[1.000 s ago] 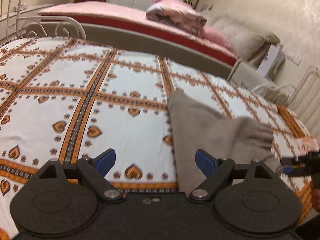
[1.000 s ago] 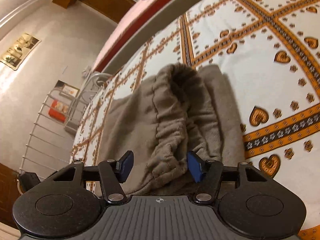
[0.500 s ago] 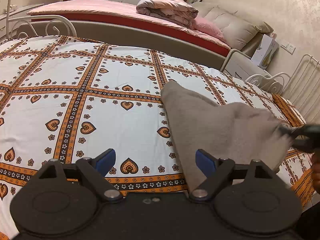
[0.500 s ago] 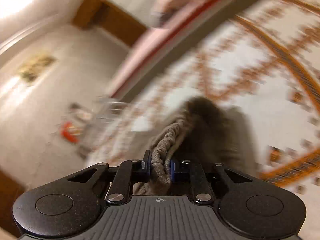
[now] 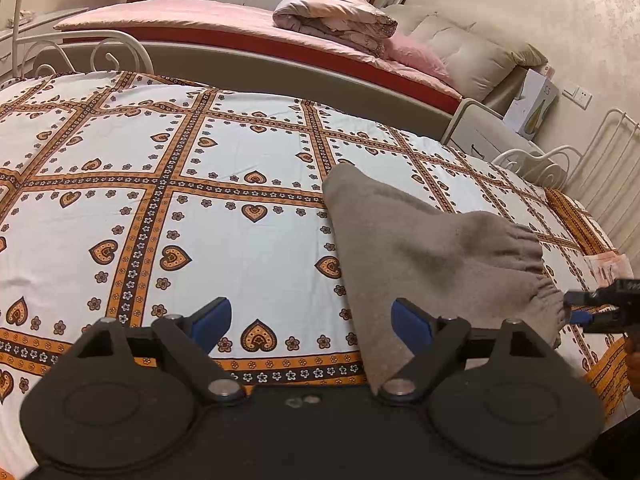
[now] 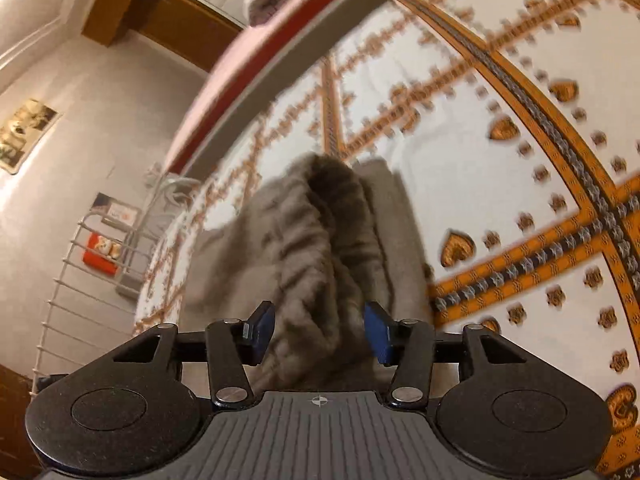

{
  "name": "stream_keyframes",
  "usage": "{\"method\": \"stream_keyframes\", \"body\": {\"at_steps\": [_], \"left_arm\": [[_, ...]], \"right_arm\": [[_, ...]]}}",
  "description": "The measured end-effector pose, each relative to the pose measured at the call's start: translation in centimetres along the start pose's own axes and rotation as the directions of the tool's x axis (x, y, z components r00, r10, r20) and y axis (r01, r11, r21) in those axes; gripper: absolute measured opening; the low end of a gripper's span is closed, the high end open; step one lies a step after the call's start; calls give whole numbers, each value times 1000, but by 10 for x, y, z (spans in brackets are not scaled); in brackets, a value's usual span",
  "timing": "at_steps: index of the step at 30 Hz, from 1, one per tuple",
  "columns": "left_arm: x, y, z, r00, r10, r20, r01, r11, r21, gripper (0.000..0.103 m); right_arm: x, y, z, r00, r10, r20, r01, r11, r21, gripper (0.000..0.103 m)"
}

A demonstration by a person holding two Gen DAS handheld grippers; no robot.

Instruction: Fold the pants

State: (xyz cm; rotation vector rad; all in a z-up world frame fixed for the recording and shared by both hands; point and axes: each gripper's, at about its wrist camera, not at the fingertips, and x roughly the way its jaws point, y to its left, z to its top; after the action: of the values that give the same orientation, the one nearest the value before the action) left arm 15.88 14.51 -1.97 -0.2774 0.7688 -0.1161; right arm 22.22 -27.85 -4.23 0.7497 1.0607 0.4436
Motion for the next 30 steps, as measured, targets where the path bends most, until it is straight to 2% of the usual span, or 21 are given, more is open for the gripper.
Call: {"method": "stream_keyframes", "body": {"at_steps": [1,3,5,7,11,12,13,14,15,16,17,19,20,21,22,23,24,26,28,30], "left_arm": [[1,-1,0,1000,-1,-3,1,1000,4,80],[3,-4,-1,1000,-3,-6,3,1000,12,80],[3,-6,-1,1000,-5,-10,5,1000,21,80],[4,-5,-2,1000,-3,-13,3,1000,26,80],[3,-2,-3,1000,7,-18,-6,1000,17,80],[3,-2,-3,1000,9,-19,-9,1000,17,80],[3,-2,-3,1000,12,-19,-12,1000,20,80],[2,-2,-3,1000,13,-18,-13,1000,22,80],[2,-2,-4,1000,14,-18,-13,1000,21,80],[1,-1,-4,1000,14,-18,-14,1000,21,80],[1,-1,-4,1000,16,-18,-16,1000,23,80],[1,0,-5,999,23,-23,-22,999,28,80],[1,1,-5,999,28,-27,-27,999,28,80],[2,1,-5,999,32,-30,-31,999,28,80],[3,1,-4,999,35,-32,-35,999,27,80],[4,1,-4,999,39,-33,-38,999,25,80],[4,1,-4,999,39,-31,-38,999,22,80],[3,-1,-3,999,28,-24,-28,999,23,80],[3,-4,-4,999,24,-23,-24,999,36,81],[4,-6,-5,999,27,-32,-25,999,45,81]], "right_arm": [[1,0,1,1000,-22,-5,23,1000,6,50],[5,-5,1,1000,0,-24,1,999,52,54],[11,-6,1,999,15,-50,-11,997,72,68],[20,-4,1,997,39,-67,-34,996,81,74],[41,5,4,996,18,-83,-15,999,36,73],[47,10,4,996,8,-86,-7,1000,13,67],[49,15,4,996,-4,-87,2,1000,-22,44],[51,23,5,996,-11,-83,6,998,-57,29],[46,29,6,999,15,-47,-18,997,-70,28],[36,36,7,996,92,2,-92,993,-72,28],[21,45,10,980,189,70,-182,979,-89,28],[1,52,11,947,279,158,-262,957,-123,28],[-1,46,12,946,267,187,-249,962,-111,28],[4,33,15,962,196,190,-183,980,-80,28],[16,15,20,984,88,156,-84,996,-32,28],[33,-6,23,997,-26,68,24,999,37,28],[45,-20,22,997,-71,-10,72,995,69,28],[39,-20,23,1000,-19,13,18,998,59,29],[33,-10,21,999,-22,31,22,1000,-10,30],[34,-7,16,1000,-17,26,17,1000,-1,30]]}}
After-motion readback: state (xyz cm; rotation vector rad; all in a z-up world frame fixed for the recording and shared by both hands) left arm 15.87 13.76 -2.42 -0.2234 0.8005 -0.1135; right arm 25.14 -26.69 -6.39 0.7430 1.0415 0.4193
